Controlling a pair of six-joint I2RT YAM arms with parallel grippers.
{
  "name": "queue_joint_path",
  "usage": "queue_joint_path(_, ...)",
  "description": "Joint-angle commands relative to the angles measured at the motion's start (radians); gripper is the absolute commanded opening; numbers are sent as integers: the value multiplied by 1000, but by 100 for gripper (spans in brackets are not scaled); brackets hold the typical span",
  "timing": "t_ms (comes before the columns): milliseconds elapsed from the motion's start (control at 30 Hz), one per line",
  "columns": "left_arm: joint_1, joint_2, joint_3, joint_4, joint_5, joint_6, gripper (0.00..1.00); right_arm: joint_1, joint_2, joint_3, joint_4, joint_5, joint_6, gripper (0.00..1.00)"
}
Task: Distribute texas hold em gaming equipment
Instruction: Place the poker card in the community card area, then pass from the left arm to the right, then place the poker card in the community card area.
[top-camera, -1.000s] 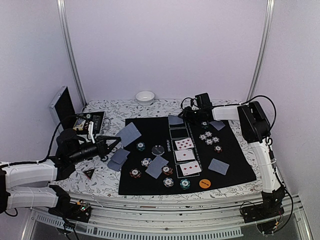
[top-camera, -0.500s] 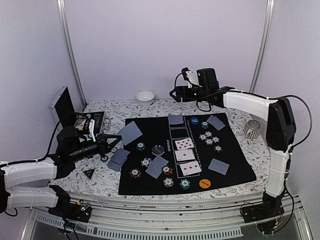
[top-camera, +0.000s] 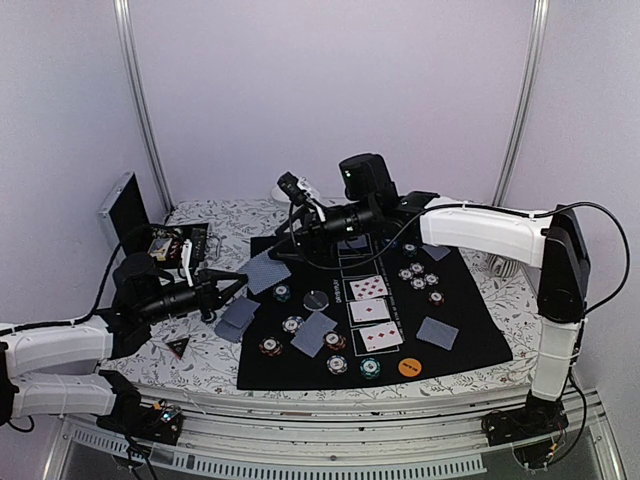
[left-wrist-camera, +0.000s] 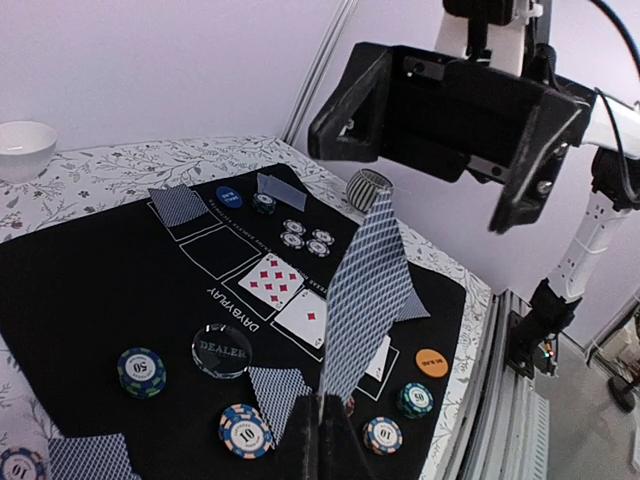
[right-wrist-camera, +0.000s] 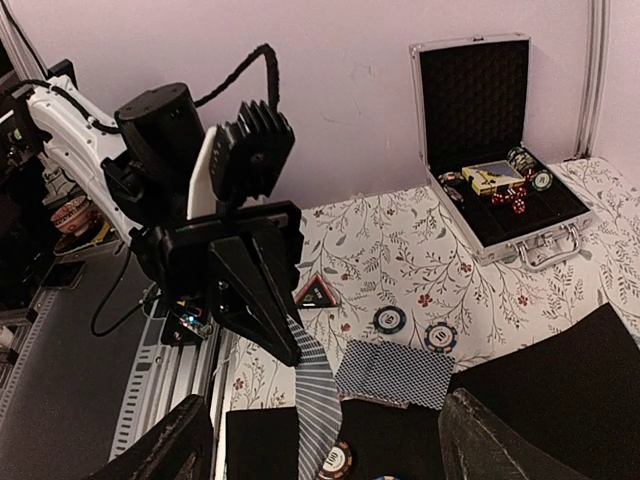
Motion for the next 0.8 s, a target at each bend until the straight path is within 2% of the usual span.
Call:
queue_joint_path(0, -21, -19, 16, 22, 6, 17, 0, 5, 38, -4, -31, -9, 12, 74)
queue_joint_path(100, -23, -25, 14, 20, 1, 20, 0, 4, 49, -2, -32, -7, 23, 65)
queue_joint_path(167, -24, -24, 14, 20, -1, 19, 0, 5, 60, 1, -36, -14, 29, 55)
queue_joint_path(267, -26, -19, 15, 20, -1, 20, 0, 6, 76, 11, -43, -19, 39, 27)
queue_joint_path(333, -27, -18, 15, 19, 0, 19, 0, 5, 83, 17, -48, -29, 41, 5)
queue_joint_path(467, -27, -19, 20, -11, -34, 10, 0, -5, 68, 3, -54, 17, 40, 2)
queue_joint_path(500, -27, -18, 28, -47, -74, -1, 15, -18, 62, -3, -54, 30, 44, 2)
queue_joint_path(533, -27, -14, 39, -92, -137, -17, 39, -35, 58, -10, -54, 43, 60, 1)
queue_joint_path(567, -26, -4, 52, -155, -233, -41, 57, -69, 55, -18, -54, 57, 95, 2)
queue_joint_path(633, -26, 16, 82, -277, -352, -69, 81, -133, 55, -36, -60, 95, 161, 2)
queue_joint_path(700, -25, 37, 110, -382, -425, -91, 96, -211, 67, -54, -80, 107, 221, 2)
queue_joint_path(767, -26, 54, 131, -468, -491, -127, 98, -298, 91, -72, -99, 61, 286, 2)
